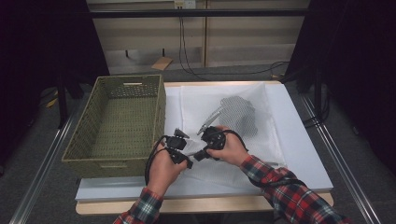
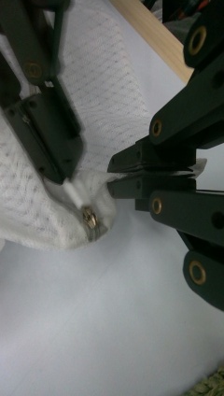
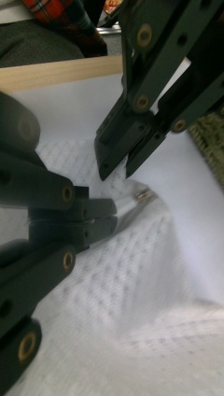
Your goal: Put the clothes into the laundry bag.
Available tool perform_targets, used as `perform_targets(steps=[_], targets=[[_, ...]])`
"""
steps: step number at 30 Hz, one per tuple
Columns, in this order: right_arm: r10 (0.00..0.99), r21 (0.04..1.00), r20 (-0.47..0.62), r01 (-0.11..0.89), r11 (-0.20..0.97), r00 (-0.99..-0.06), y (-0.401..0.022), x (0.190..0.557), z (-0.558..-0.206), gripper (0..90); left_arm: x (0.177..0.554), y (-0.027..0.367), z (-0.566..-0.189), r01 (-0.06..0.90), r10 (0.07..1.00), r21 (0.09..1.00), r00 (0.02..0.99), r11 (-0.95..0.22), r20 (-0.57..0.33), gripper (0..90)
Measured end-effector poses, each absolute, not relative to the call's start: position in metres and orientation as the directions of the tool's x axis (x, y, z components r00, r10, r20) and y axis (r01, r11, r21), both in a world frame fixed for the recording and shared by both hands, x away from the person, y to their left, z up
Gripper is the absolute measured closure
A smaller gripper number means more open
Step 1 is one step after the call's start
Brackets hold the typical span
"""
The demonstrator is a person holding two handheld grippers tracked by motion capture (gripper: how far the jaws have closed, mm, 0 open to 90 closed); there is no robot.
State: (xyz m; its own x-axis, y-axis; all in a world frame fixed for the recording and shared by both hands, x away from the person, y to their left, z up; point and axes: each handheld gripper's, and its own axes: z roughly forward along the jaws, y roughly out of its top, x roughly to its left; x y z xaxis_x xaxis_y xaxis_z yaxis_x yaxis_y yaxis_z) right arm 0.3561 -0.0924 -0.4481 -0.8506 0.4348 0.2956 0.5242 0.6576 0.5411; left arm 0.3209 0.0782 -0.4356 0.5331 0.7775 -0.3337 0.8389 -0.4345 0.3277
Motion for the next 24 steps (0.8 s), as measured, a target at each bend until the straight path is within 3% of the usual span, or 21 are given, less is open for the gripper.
perform_targets(steps=[7,13,17,24], targets=[[0.441,0.523,0.314,0.541,0.659,-0.841,-0.091,0.356,-0.446,90.0,0.320,0.077,-0.436,0.839,0.776,0.319,0.536,-0.442,-0.333,86.7],[0.439,0.517,0.315,0.540,0.664,-0.841,-0.089,0.358,-0.453,74.2,0.318,0.078,-0.438,0.843,0.782,0.303,0.531,-0.445,-0.327,86.9],[0.460,0.508,0.300,0.549,0.664,-0.835,-0.085,0.359,-0.458,71.6,0.317,0.079,-0.438,0.842,0.782,0.300,0.532,-0.448,-0.325,87.1],[0.445,0.521,0.316,0.545,0.657,-0.838,-0.081,0.360,-0.457,79.6,0.318,0.082,-0.438,0.846,0.787,0.299,0.525,-0.442,-0.323,87.0]])
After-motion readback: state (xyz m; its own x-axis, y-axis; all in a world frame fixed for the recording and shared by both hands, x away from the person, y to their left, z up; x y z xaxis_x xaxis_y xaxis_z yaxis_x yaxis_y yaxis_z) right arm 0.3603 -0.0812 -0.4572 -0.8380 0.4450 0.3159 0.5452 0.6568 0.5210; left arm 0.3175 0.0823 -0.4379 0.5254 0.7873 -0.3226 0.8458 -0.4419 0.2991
